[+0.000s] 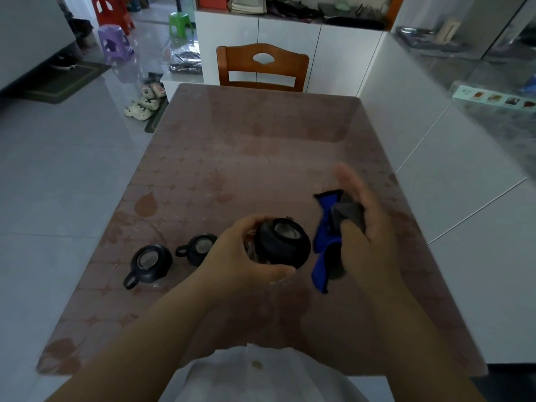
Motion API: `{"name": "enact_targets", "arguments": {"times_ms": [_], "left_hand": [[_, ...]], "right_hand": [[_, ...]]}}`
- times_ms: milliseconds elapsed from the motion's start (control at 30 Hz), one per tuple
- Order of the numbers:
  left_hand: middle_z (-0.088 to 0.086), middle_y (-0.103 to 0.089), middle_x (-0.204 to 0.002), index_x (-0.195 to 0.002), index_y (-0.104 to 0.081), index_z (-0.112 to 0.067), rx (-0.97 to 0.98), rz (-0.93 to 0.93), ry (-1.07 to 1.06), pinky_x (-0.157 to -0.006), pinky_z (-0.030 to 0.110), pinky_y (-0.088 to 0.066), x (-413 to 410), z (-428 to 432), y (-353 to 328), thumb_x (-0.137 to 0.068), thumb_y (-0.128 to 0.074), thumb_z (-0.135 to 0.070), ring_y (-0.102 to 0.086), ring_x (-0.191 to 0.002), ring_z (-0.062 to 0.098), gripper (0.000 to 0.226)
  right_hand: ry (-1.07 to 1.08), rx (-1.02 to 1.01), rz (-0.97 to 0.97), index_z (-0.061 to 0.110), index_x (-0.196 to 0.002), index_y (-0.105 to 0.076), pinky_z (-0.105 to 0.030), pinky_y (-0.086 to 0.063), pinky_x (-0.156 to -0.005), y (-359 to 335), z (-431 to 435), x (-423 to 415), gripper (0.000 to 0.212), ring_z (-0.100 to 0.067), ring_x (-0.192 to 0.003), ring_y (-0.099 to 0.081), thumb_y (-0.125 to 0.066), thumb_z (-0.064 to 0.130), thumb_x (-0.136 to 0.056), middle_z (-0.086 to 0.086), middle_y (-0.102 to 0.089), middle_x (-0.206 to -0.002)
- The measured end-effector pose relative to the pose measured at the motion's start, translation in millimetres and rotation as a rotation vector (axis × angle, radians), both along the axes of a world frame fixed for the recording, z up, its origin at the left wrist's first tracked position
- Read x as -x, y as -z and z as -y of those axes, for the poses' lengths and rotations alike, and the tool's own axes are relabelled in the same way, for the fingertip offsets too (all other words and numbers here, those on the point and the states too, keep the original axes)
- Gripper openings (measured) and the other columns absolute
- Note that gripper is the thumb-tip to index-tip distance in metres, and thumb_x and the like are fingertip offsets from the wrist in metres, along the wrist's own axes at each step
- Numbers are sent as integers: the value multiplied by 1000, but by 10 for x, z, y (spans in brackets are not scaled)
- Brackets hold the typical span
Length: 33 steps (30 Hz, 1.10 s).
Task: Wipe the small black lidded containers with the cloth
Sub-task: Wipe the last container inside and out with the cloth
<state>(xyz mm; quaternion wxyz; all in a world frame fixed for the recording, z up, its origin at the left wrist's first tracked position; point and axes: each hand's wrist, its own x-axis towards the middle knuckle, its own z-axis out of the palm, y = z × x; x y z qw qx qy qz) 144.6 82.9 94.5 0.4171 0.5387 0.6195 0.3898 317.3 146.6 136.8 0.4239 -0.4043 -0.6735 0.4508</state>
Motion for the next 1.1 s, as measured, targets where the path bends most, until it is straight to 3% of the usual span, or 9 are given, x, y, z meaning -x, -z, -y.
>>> {"name": "enact_targets", "arguments": {"times_ms": [100,167,300,433,533,667,900,1000,1100], "left_hand": [[-24,-53,-117,-111,-39,-53,-55,-104,-5,-79,-3,-40,-25,-3,-39,-54,-88,-42,-47,-100,-24,76],[-21,-54,-118,-111,-37,-57,-122,-195,-2,-97,20,-45,-67,-4,-57,-52,-79,-52,-51,-106,-12,73],[-24,-52,-117,-112,-37,-57,-183,-290,7,-101,48,-40,-71,36,-66,-49,-71,-59,-53,-109,4,72],[-22,-53,-116,-120,-43,-44,-202,-315,29,-101,48,-40,-20,47,-42,-49,-74,-59,-53,-109,4,78],[-16,-56,-118,-120,-46,-41,-219,-297,86,-100,48,-41,-37,28,-18,-50,-79,-55,-55,-110,7,79],[-10,-59,-121,-126,-47,-33,-245,-268,93,-98,49,-42,-67,65,29,-54,-80,-48,-57,-112,12,81],[-18,-55,-116,-122,-45,-43,-226,-313,96,-103,40,-36,-36,98,-8,-53,-77,-54,-52,-110,5,77],[-27,-48,-110,-125,-44,-43,-202,-434,119,-102,14,-14,-15,99,-26,-51,-67,-65,-44,-105,-3,81],[-21,-51,-112,-125,-46,-40,-175,-434,122,-101,17,-14,-17,104,-6,-50,-66,-68,-44,-105,-2,83]], "right_hand": [[-144,-139,254,43,-133,-38,-15,-41,-97,9,43,21,54,-3,-121,-46,-40,11,-90,4,-50,-133],[-313,-81,362,50,-138,-25,-22,-35,-103,85,133,93,54,0,-128,-37,-38,33,-88,12,-39,-141],[-513,155,154,52,-141,-15,-27,-25,-113,146,122,84,57,7,-138,-21,-34,47,-87,25,-23,-151],[-495,199,54,54,-137,-21,-6,-35,-97,171,47,-37,61,23,-126,-29,-55,39,-88,37,-26,-141],[-416,248,15,58,-129,-38,-23,-44,-102,227,67,-20,60,10,-132,-33,-68,45,-79,27,-29,-148],[-397,193,110,53,-125,-48,-25,-35,-109,256,135,25,44,11,-136,-25,-62,47,-83,30,-28,-148],[-335,107,120,40,-126,-48,-15,-32,-108,308,152,42,40,6,-133,-35,-43,11,-98,15,-42,-144],[-302,132,100,36,-130,-45,-20,-39,-106,360,165,23,38,5,-129,-41,-41,15,-98,18,-47,-139],[-185,104,64,35,-127,-44,-9,-40,-98,339,158,19,33,6,-125,-45,-41,30,-94,10,-52,-136]]}}
